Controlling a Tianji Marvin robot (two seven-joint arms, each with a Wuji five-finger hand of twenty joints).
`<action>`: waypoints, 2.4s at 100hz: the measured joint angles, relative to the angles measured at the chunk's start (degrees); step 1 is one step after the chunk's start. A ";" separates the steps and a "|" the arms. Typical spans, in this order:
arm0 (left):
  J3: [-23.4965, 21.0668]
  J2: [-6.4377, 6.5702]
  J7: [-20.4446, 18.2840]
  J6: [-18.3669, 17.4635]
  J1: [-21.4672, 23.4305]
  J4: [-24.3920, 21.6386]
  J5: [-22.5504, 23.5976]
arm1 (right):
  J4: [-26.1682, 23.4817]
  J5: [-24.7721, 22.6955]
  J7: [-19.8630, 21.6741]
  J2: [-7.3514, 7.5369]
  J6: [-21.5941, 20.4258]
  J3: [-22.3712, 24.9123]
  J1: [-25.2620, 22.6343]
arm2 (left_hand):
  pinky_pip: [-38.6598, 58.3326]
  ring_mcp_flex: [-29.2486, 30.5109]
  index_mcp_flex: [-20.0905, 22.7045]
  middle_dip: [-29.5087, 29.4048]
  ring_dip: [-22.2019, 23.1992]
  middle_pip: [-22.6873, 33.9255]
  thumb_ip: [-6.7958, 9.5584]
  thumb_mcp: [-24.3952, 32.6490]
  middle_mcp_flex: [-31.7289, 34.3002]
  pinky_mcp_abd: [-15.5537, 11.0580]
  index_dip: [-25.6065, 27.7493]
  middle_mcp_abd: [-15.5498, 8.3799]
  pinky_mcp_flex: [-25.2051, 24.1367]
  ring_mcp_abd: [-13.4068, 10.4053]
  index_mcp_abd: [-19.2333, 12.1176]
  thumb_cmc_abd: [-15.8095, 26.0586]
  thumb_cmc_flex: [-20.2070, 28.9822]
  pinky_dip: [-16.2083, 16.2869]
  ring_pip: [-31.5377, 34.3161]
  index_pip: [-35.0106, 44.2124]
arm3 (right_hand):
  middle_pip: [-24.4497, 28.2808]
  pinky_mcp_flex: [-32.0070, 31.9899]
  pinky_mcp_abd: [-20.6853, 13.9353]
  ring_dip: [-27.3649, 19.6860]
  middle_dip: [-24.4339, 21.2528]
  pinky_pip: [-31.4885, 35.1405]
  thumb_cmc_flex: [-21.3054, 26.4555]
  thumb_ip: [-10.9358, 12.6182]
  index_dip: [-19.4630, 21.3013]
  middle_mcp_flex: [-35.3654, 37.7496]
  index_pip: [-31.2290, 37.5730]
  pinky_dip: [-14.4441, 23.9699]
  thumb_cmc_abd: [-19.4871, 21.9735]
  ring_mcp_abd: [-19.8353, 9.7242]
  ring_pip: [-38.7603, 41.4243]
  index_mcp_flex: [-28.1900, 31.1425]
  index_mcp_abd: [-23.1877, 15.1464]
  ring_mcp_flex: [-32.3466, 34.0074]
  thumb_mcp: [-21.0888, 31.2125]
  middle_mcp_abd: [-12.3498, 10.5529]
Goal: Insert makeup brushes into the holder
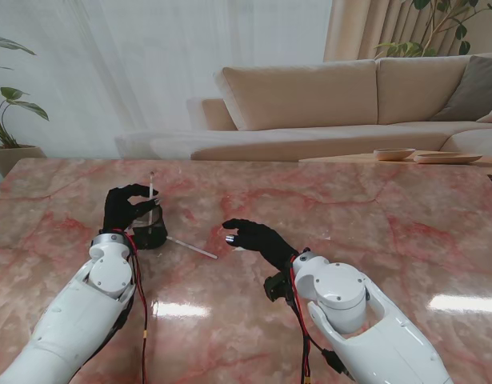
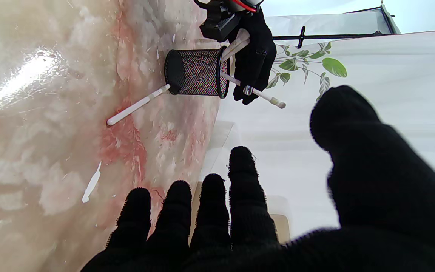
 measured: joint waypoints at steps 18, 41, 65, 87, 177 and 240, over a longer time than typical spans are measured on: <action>-0.36 0.19 -0.45 -0.73 0.32 -0.26 0.18 | 0.07 0.00 0.08 0.00 -0.10 -0.07 0.05 | -0.66 -1.44 -0.77 -1.55 -0.34 -0.06 2.46 0.91 -2.64 0.07 2.83 0.01 0.00 0.16 1.12 0.00 -2.06 -1.31 -0.14 -2.70 | 0.00 0.00 0.00 0.00 0.00 0.00 0.00 0.00 0.00 0.00 0.00 0.00 0.00 0.00 0.00 0.00 0.00 0.00 0.01 0.00; -1.44 0.60 -1.46 -1.00 1.42 -1.65 0.43 | 0.12 0.00 0.23 0.00 -0.26 -0.16 0.12 | -1.44 -2.06 -2.16 -3.52 -0.99 -2.39 5.82 0.99 -4.74 0.09 5.23 0.01 0.02 0.19 2.50 0.01 -3.85 -3.28 -2.18 -4.50 | 0.00 0.00 0.00 0.00 0.00 0.00 0.00 0.00 0.00 0.00 0.00 0.00 0.00 0.00 0.00 0.00 0.00 0.00 0.00 0.01; -3.50 1.74 -4.95 -0.28 4.59 -7.49 0.71 | 0.15 -0.55 0.41 0.05 -0.92 -0.27 0.19 | -3.50 -6.11 -6.67 -9.40 -5.49 -6.81 6.39 -1.87 -13.06 0.11 5.94 0.24 0.32 0.21 4.49 2.12 -5.59 -7.51 -7.61 -9.20 | 0.00 0.00 0.00 0.00 0.00 0.00 0.00 0.00 0.00 0.00 0.00 0.00 0.00 0.00 0.03 0.00 0.00 0.00 0.01 0.01; -6.61 3.91 -12.43 2.46 8.66 -16.37 1.43 | 0.29 -6.92 0.17 0.38 -1.83 -0.98 0.71 | -3.53 -8.51 -13.92 -12.84 -11.17 -9.12 8.15 -16.96 -21.94 -0.17 6.17 1.65 0.82 0.22 7.29 13.06 -7.36 -9.49 -12.38 -16.08 | 0.03 0.00 0.00 0.30 0.00 0.00 0.00 0.00 0.00 0.86 0.00 0.00 0.00 0.29 2.90 0.02 -0.01 0.07 -0.06 0.02; -18.88 12.94 -42.61 6.25 22.79 -46.60 8.41 | 22.11 -37.00 -20.45 -4.91 4.20 -23.88 19.63 | -4.87 -11.95 -23.56 -16.89 -18.65 -13.92 16.24 -44.90 -35.69 -5.38 0.64 3.25 2.23 -1.18 14.59 31.68 -1.81 -15.05 -17.04 -28.41 | 4.49 8.68 3.59 0.43 -0.03 10.35 -2.94 1.44 0.00 16.31 3.00 0.63 -2.37 1.72 14.28 4.58 -0.22 13.55 -2.81 0.02; -16.71 13.19 -42.77 9.09 25.55 -50.80 8.85 | 48.13 -36.18 -28.56 -19.55 2.92 -38.29 31.15 | -4.86 -12.65 -23.56 -17.00 -19.36 -13.93 17.51 -47.11 -36.04 -5.40 0.63 3.25 2.24 -1.29 14.86 33.18 -1.81 -15.04 -17.21 -28.99 | 13.57 8.89 5.38 7.02 7.54 17.08 -3.63 5.53 0.35 19.81 5.83 -2.17 -3.95 2.32 24.65 7.55 -1.00 17.15 -1.97 0.27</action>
